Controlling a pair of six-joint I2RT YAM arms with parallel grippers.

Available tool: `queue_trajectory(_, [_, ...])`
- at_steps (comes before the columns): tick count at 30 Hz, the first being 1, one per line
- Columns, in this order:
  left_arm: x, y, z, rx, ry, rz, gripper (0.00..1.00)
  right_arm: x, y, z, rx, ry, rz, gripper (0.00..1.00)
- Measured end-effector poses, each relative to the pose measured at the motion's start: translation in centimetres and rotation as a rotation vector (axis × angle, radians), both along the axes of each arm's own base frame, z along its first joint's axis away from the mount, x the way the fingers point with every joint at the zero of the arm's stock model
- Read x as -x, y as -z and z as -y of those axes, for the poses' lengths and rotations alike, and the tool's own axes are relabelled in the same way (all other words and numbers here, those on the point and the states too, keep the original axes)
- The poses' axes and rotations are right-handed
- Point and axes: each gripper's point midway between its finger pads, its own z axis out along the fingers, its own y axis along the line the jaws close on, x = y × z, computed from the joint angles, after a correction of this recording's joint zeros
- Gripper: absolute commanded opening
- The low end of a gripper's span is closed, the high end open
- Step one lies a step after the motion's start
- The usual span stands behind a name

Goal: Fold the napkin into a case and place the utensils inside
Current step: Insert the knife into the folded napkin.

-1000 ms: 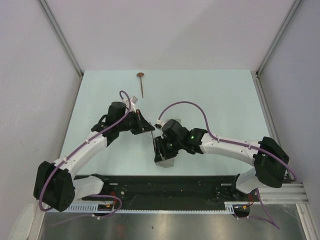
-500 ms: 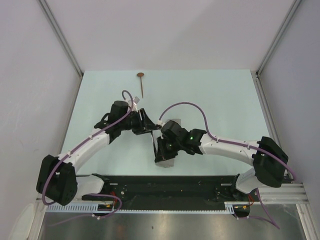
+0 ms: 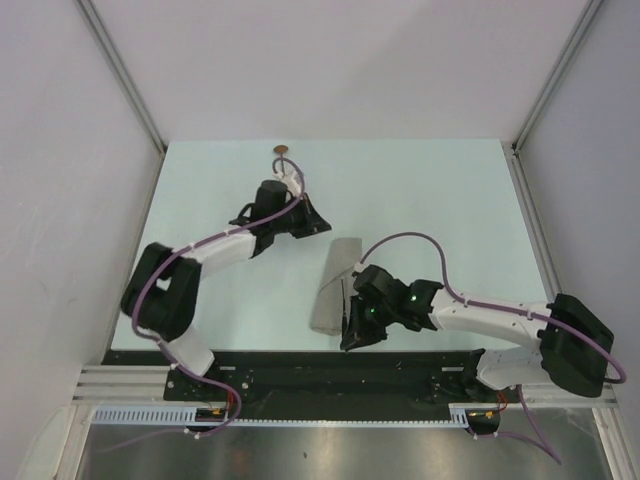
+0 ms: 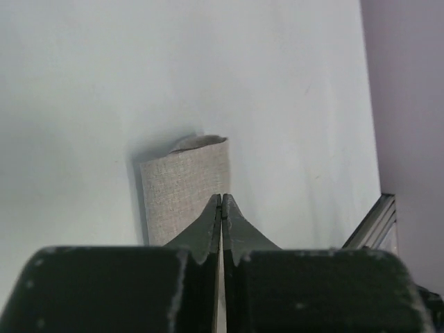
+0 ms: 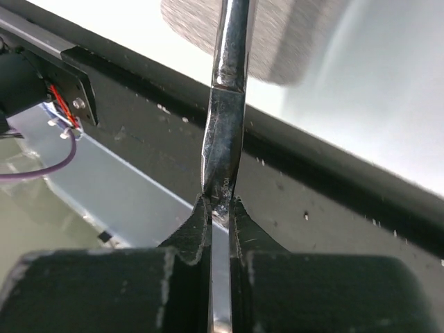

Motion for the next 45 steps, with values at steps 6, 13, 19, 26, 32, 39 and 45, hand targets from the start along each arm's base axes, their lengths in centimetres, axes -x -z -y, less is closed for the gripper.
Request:
queue_trajectory(6, [1.6, 5.6, 4.0, -0.034, 0.094, -0.063, 0.00, -0.2, -0.8, 1.1, -0.028, 0.083, -0.063, 0.00])
queue_trajectory(13, [1.0, 5.5, 7.6, -0.007, 0.146, -0.014, 0.00, -0.2, -0.1, 0.9, -0.018, 0.112, -0.132, 0.00])
queue_trajectory(19, [0.2, 7.8, 8.1, -0.025, 0.133, -0.068, 0.00, 0.0, 1.0, 0.7, 0.017, 0.107, -0.179, 0.00])
queue_trajectory(26, [0.8, 10.4, 7.7, -0.060, 0.123, -0.145, 0.00, -0.4, 1.2, 0.3, 0.031, 0.104, -0.187, 0.00])
queue_trajectory(32, [0.7, 10.3, 7.8, -0.059, 0.123, -0.144, 0.00, -1.3, 0.9, -0.6, 0.027, 0.094, -0.172, 0.00])
queue_trajectory(39, [0.7, 10.3, 7.8, -0.059, 0.124, -0.144, 0.00, -1.9, 2.4, -0.2, 0.078, 0.105, -0.200, 0.00])
queue_trajectory(45, [0.8, 10.2, 7.8, -0.056, 0.123, -0.147, 0.00, -2.3, 2.5, -0.4, 0.098, 0.103, -0.206, 0.00])
